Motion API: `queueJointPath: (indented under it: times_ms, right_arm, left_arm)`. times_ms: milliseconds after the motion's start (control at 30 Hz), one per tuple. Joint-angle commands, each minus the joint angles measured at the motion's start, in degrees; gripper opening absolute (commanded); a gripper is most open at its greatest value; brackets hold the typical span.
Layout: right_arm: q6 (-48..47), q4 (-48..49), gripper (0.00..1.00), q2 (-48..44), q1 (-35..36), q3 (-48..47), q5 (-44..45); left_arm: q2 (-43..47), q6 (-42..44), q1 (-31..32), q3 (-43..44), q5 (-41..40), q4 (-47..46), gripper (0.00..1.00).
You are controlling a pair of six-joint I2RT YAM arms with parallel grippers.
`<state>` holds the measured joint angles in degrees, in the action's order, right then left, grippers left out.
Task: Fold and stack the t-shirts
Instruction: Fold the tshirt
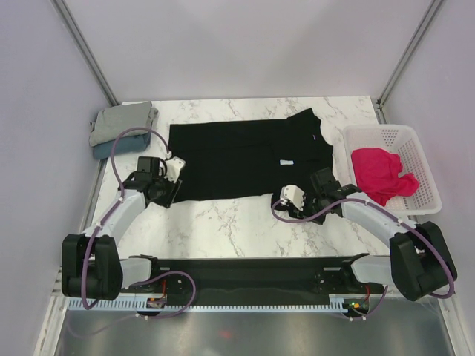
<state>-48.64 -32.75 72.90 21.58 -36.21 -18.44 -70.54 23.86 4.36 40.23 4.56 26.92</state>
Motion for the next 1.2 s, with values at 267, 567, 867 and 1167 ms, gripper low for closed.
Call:
queueJointPath:
  times_ms: [267,567,867,1167]
  right_arm:
    - [1.9,-0.3,0.0,-1.0,0.0,-2.6,0.2]
    - [2.1,-0.1,0.0,-1.2,0.0,-2.5,0.8]
    - [2.3,0.1,0.0,-0.8,0.0,-2.2,1.1]
    - [4.2,0.8,0.0,-2.8,0.0,-2.6,1.1]
  left_arm:
    - [-5.6,3.5,-2.9,0.5,1.1,-1.3,0.52]
    - [-12.7,4.0,-3.7,1.7,2.3,-4.3,0.47]
    - [-13.7,4.3,-3.8,1.3,2.1,-5.9,0.3]
    - [-9.9,5.1,-4.3,-0.7,-0.2,-5.5,0.02]
